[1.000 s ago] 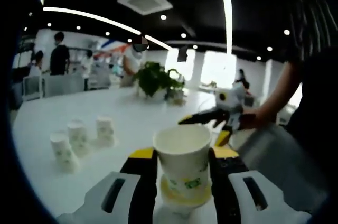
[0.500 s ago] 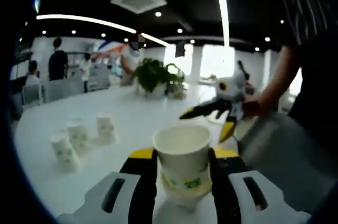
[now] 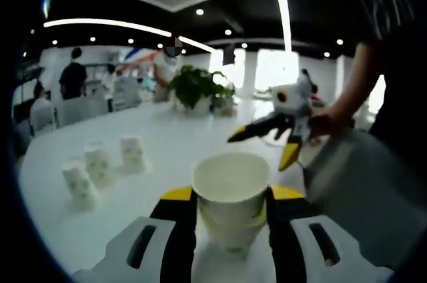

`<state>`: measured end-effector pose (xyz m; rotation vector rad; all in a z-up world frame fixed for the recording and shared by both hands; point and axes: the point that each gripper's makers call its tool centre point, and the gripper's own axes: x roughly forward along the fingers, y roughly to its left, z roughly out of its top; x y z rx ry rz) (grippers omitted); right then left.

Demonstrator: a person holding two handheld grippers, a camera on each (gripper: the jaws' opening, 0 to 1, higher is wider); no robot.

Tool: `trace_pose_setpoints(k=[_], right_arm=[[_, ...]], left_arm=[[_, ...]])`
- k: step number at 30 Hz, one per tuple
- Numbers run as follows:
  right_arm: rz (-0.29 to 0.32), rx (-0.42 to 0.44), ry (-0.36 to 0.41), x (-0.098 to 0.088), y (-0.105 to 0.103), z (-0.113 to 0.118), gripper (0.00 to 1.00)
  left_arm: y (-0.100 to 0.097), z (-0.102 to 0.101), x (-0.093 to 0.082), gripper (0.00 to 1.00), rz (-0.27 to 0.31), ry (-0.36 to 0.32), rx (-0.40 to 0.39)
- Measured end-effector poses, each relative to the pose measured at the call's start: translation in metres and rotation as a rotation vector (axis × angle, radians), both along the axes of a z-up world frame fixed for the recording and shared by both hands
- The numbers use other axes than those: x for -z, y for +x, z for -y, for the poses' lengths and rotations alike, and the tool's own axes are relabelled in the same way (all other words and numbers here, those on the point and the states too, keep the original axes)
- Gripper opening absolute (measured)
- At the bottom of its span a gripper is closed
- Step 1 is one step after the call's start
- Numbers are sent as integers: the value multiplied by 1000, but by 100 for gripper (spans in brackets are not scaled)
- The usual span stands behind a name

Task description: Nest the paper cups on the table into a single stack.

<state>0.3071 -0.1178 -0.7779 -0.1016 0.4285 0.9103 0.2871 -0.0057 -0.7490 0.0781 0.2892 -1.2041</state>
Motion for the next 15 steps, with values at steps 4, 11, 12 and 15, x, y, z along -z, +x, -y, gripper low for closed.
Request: trace_pose_setpoints(k=[4, 11, 12, 15], right_arm=[[-4, -3, -2, 1, -1, 0, 92], [-5, -5, 1, 0, -1, -1, 91], [-6, -5, 2, 0, -1, -1, 91], [-2, -8, -5, 0, -1, -1, 91]], left_arm=[[1, -2, 4, 41, -9, 21, -2], [-1, -1, 5, 42, -13, 44, 8], [-2, -2, 7, 42, -10, 60, 16], [-5, -2, 7, 42, -9, 67, 26]])
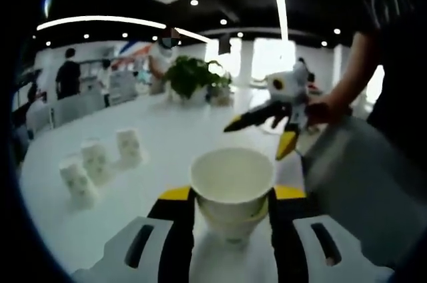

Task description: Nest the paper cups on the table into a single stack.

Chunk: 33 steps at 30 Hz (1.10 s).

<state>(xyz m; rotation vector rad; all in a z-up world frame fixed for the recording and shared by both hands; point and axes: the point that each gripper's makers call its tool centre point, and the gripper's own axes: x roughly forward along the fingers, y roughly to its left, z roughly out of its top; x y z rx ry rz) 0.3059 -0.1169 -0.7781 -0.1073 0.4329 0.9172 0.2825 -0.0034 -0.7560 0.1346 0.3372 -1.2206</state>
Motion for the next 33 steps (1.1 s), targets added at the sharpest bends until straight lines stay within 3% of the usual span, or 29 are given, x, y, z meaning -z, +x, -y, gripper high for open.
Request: trace_pose_setpoints(k=[20, 29, 33], right_arm=[[4, 2, 16, -3, 1, -1, 91], [4, 3, 14, -2, 2, -1, 91], [2, -2, 13, -1, 1, -2, 91]], left_arm=[[-3, -12, -5, 46, -3, 24, -10], [7, -15, -20, 44, -4, -39, -39], [9, -15, -18, 42, -4, -29, -42]])
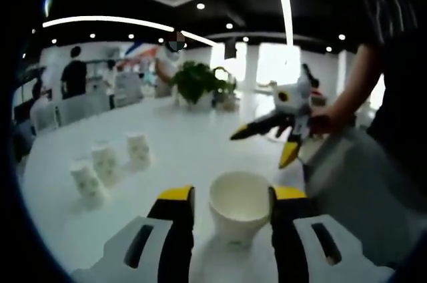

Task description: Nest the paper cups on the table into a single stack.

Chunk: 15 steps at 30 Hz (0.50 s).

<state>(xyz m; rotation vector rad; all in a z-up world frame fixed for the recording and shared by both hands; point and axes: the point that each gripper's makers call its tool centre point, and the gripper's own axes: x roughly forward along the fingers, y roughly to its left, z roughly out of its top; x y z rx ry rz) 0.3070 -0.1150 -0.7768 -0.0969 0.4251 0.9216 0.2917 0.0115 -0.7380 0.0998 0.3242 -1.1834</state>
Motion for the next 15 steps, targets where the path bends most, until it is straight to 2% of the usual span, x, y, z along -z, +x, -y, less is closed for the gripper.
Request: trace_pose_setpoints(k=[6, 12, 15], right_arm=[[-2, 5, 0, 0, 0, 1, 91], [-5, 7, 4, 1, 1, 0, 91], [-7, 8, 4, 1, 1, 0, 91]], left_arm=[[1, 0, 14, 41, -14, 27, -10], [5, 2, 16, 38, 2, 43, -12], [6, 4, 16, 37, -8, 33, -15]])
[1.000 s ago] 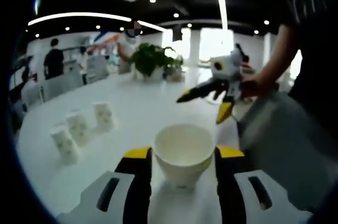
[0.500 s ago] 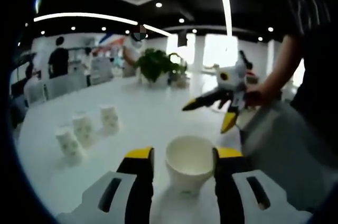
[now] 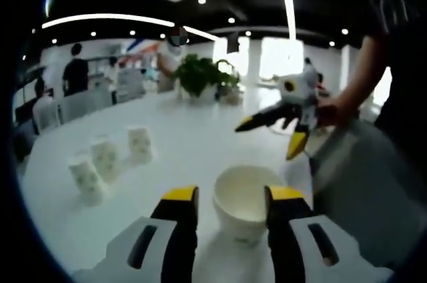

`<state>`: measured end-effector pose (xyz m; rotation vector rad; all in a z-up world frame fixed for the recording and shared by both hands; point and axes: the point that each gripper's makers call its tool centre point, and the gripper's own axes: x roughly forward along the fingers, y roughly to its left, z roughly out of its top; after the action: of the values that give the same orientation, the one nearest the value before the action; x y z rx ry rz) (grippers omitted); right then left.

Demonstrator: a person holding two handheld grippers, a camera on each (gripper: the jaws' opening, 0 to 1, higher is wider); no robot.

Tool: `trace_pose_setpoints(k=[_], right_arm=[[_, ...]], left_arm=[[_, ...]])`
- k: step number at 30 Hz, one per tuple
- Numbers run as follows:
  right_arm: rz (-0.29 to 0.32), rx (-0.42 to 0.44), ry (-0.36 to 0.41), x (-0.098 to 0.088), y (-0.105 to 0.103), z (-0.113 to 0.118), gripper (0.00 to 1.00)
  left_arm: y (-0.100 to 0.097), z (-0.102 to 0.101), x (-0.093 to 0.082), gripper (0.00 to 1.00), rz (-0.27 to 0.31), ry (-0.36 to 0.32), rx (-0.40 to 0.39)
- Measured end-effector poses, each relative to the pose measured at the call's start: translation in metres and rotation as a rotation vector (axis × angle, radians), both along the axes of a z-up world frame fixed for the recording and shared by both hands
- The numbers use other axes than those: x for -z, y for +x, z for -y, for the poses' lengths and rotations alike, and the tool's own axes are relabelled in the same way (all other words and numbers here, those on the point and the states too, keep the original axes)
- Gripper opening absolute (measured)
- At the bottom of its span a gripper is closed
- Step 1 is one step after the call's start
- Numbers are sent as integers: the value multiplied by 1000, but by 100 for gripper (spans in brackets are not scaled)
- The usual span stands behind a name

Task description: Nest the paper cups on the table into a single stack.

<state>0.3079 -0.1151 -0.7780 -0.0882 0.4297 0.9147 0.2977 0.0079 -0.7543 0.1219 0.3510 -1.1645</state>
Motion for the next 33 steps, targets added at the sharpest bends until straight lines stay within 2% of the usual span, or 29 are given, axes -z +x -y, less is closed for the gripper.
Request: trace_pose_setpoints(k=[3, 7, 12, 20, 26, 28, 31, 33], right_arm=[[0, 1, 3, 0, 0, 0, 91], [0, 0, 0, 1, 0, -1, 91], [2, -4, -2, 1, 0, -1, 91], [-1, -8, -4, 1, -1, -3, 91], [2, -10, -6, 1, 0, -2, 91], [2, -10, -5, 1, 0, -2, 91], [0, -11, -5, 2, 0, -2, 91], [2, -12, -9, 2, -1, -2, 91]], left_arm=[[0, 0, -2, 37, 11, 7, 0], [3, -3, -10, 39, 17, -18, -15], [9, -14, -20, 43, 26, -42, -67], [11, -28, -21, 48, 22, -63, -122], [17, -40, -23, 57, 0, -92, -187], [18, -43, -23, 63, -11, -98, -206], [21, -51, -25, 70, 4, -97, -233], [24, -57, -24, 75, -17, -104, -260]])
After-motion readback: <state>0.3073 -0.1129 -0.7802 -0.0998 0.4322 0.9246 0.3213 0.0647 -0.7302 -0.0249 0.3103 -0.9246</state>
